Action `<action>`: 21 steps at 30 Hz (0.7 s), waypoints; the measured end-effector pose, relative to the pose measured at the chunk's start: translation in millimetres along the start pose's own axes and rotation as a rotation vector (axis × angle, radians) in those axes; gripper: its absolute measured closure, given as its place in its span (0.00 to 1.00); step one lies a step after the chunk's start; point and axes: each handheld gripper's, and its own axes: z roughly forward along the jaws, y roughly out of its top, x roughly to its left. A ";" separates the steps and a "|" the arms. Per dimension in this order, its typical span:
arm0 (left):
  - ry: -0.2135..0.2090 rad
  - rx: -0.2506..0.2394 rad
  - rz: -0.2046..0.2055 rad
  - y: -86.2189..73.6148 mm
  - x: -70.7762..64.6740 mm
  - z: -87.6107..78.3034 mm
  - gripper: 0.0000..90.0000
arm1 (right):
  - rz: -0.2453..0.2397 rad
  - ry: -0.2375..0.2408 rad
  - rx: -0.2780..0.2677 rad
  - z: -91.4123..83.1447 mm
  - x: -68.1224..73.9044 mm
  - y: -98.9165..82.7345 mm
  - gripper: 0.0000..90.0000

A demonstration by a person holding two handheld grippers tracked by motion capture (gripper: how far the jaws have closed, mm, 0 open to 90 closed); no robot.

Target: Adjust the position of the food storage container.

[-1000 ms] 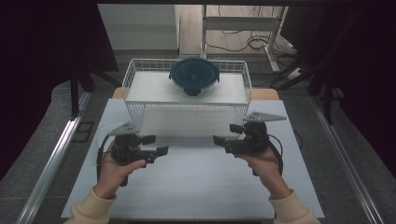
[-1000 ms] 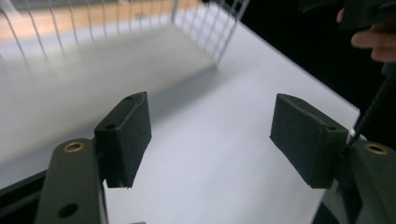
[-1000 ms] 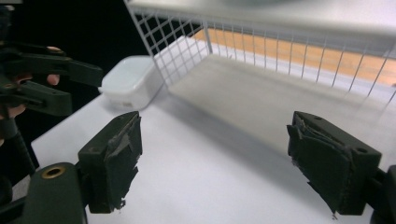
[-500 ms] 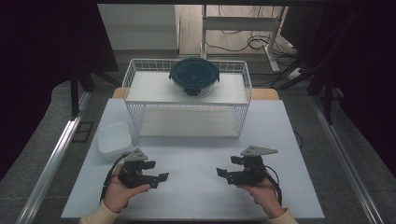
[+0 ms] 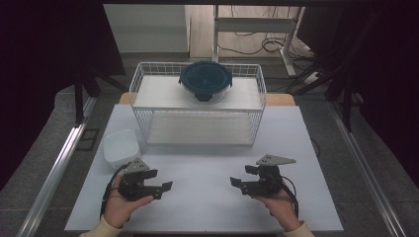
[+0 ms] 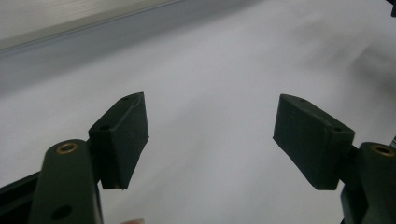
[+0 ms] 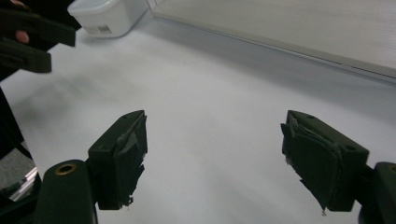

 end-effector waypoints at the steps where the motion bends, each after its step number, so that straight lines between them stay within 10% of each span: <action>1: 0.002 -0.002 0.000 0.6 0.3 -0.1 0.29 | -0.004 -0.003 0.002 -0.1 -0.7 -0.4 0.24; 14: 0.022 -0.030 -0.026 7.9 13.0 -14.3 0.32 | -0.003 -0.005 0.057 4.0 -5.6 -8.4 0.24; 21: 0.078 -0.080 -0.049 32.3 43.4 -42.7 0.35 | 0.014 0.026 0.053 2.8 -7.5 -7.6 0.24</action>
